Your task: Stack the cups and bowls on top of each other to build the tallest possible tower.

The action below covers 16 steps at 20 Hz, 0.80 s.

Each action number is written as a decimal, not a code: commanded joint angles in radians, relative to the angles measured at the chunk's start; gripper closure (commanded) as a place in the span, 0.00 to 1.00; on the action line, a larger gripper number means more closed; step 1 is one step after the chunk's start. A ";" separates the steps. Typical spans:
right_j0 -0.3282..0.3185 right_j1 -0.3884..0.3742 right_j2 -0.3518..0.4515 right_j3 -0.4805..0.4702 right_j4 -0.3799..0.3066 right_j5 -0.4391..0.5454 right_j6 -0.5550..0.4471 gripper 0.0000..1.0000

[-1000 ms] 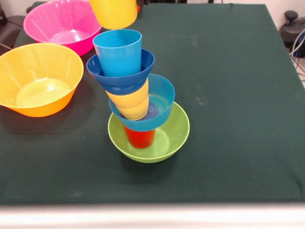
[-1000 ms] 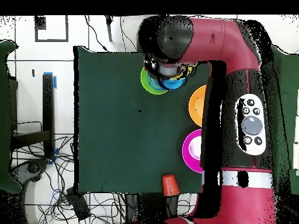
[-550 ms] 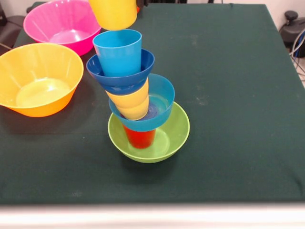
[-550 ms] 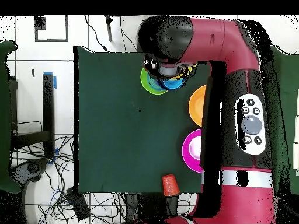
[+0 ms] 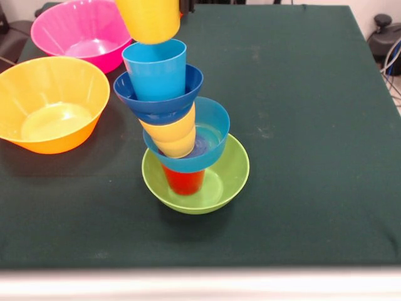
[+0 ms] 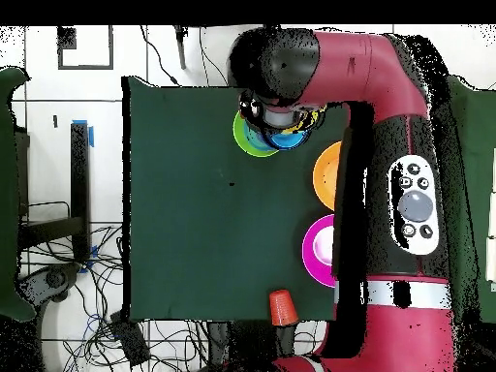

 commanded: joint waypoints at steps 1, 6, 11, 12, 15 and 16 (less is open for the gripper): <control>0.013 0.063 0.045 0.019 -0.075 -0.028 -0.247 1.00; 0.012 0.058 0.044 0.033 -0.072 -0.038 -0.240 1.00; 0.013 0.061 0.045 0.027 -0.070 -0.035 -0.239 1.00; 0.015 0.066 0.046 0.017 -0.072 -0.029 -0.242 1.00; 0.020 0.083 0.048 -0.017 -0.081 -0.012 -0.252 1.00; 0.020 0.088 0.050 -0.024 -0.083 -0.011 -0.255 1.00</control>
